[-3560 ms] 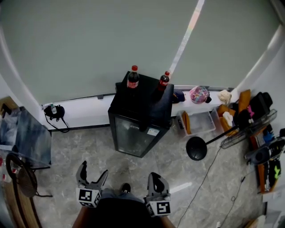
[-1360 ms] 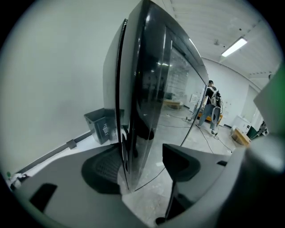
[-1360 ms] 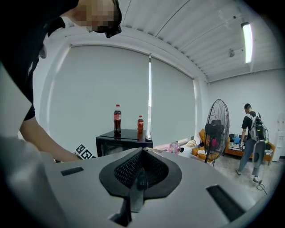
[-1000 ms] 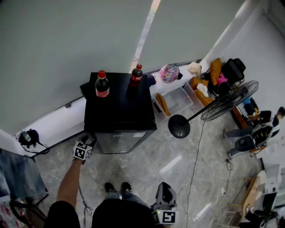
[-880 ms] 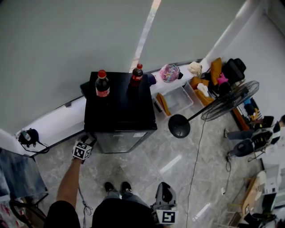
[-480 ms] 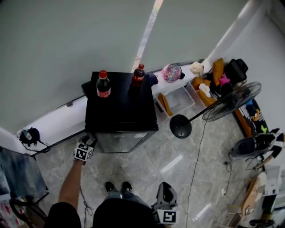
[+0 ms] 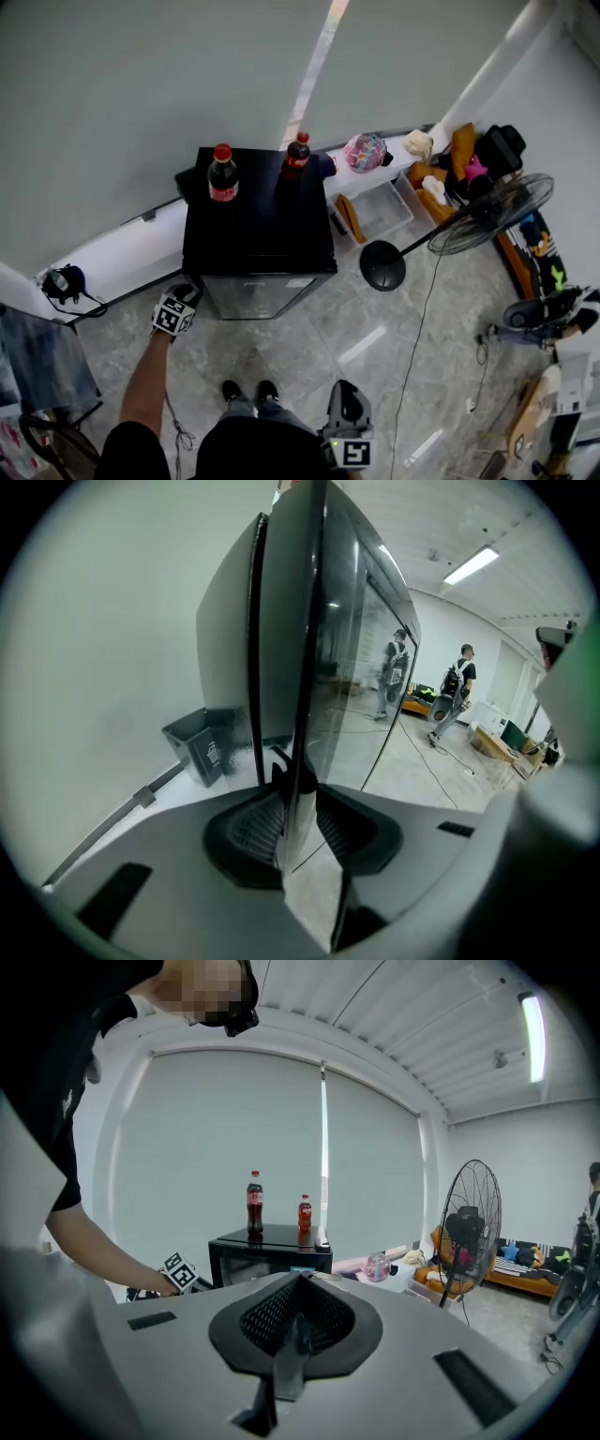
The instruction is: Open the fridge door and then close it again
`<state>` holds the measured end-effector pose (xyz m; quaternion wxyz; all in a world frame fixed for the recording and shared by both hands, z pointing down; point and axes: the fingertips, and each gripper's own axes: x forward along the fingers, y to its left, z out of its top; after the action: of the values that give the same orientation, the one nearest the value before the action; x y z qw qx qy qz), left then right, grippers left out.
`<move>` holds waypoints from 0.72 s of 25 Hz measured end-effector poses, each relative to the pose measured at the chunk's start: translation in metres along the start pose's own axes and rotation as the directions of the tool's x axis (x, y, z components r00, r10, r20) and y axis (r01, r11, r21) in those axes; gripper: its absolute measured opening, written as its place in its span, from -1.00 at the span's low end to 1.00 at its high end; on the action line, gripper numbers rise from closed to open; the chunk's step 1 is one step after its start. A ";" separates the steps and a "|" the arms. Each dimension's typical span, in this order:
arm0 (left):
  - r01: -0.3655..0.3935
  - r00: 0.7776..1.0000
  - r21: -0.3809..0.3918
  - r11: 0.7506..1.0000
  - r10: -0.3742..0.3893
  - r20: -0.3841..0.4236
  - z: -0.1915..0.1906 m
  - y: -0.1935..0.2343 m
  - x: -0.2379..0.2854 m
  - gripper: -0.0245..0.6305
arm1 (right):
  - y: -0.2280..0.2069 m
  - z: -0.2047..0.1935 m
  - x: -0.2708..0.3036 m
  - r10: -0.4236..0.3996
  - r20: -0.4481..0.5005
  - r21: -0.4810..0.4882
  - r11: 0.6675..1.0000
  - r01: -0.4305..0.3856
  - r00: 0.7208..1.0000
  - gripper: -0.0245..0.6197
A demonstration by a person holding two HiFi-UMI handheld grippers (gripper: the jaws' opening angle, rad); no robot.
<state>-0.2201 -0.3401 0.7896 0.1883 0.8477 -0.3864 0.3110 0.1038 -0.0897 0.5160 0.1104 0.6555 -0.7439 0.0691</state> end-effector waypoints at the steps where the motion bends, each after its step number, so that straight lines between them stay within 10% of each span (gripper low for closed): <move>1: 0.014 1.000 0.007 1.000 -0.014 -0.005 0.000 0.000 0.000 -0.60 | 0.001 0.000 0.000 0.002 0.001 0.002 1.000 -0.002 1.000 -0.90; 18: 0.052 0.997 0.100 0.994 -0.046 -0.064 -0.013 -0.016 -0.013 -0.68 | -0.003 -0.005 -0.010 0.005 0.003 0.005 1.000 -0.005 1.000 -0.90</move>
<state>-0.2193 -0.3156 0.7891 0.1644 0.8554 -0.3431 0.3515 0.1085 -0.0796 0.5182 0.1074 0.6540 -0.7456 0.0702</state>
